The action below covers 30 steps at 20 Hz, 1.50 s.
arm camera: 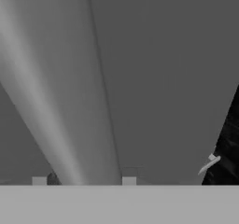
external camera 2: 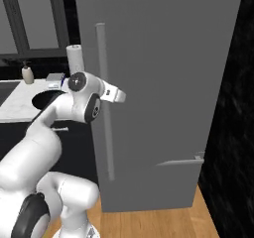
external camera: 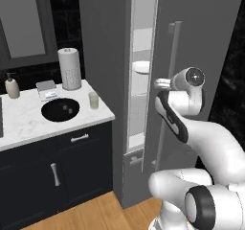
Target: Grab a lemon wedge from the fridge and one ice cube from the ice bowl, and put them in the glass of lemonade.
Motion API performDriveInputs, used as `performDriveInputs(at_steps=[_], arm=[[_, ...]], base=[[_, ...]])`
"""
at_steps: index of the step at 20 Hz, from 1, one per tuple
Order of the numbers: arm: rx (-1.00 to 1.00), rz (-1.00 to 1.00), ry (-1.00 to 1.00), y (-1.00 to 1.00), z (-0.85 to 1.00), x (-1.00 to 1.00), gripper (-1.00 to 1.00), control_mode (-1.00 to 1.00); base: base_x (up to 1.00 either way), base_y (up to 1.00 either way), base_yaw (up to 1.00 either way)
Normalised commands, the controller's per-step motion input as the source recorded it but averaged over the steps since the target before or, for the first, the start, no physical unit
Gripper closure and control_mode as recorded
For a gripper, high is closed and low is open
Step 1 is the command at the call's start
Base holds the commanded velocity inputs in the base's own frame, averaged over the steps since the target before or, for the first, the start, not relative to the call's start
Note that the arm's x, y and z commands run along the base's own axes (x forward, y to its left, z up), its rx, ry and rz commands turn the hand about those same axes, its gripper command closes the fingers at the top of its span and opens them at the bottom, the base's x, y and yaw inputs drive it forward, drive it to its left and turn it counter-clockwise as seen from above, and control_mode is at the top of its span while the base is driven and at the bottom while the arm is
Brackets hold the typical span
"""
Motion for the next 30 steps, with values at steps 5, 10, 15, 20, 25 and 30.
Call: performDriveInputs(at_steps=[5, 10, 15, 20, 25, 30], arm=[[0.12, -0.04, -0.01, -1.00, 0.00, -0.80, 1.00, -1.00], [0.13, -0.04, -0.01, -1.00, 0.02, -0.79, 1.00, -1.00], [0.13, -0.06, 0.00, -1.00, 0.00, -0.75, 1.00, -1.00], [0.10, -0.06, 0.00, -1.00, 0.01, -0.55, 1.00, -1.00], [0.09, -0.05, 0.00, -1.00, 0.06, -0.39, 1.00, -1.00], [0.04, -0.12, 0.00, -0.41, 0.01, -0.23, -1.00, -1.00]], base=[[0.00, 0.00, 0.00], [0.00, 0.00, 0.00], [0.00, 0.00, 0.00], [0.00, 0.00, 0.00], [0.00, 0.00, 0.00], [0.00, 0.00, 0.00]])
